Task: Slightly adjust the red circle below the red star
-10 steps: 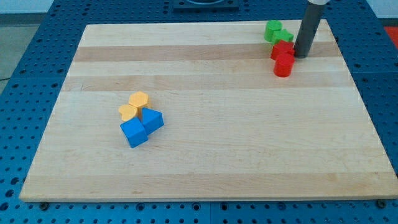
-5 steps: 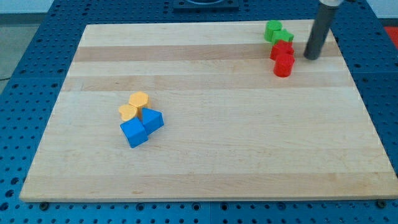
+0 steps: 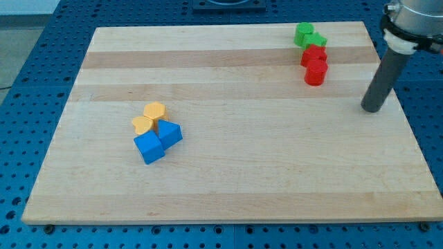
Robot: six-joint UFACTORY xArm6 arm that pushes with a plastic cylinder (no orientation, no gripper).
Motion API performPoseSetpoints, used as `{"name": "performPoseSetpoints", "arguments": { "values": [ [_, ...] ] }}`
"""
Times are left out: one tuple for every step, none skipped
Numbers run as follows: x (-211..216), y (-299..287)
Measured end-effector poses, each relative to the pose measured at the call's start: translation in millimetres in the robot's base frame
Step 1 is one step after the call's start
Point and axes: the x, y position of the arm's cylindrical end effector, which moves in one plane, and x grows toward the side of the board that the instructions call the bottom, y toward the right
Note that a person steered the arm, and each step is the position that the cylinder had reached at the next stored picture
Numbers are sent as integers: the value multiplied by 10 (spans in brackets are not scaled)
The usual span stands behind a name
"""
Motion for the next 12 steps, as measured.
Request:
{"name": "performPoseSetpoints", "arguments": {
  "values": [
    [0, -203],
    [0, -203],
    [-46, -203],
    [-160, -223],
    [-559, -513],
    [-650, -594],
    [-484, -440],
    [-370, -1103],
    [-442, -1794],
    [-831, -1709],
    [-824, -1555],
    [-722, -1454]
  ]
}}
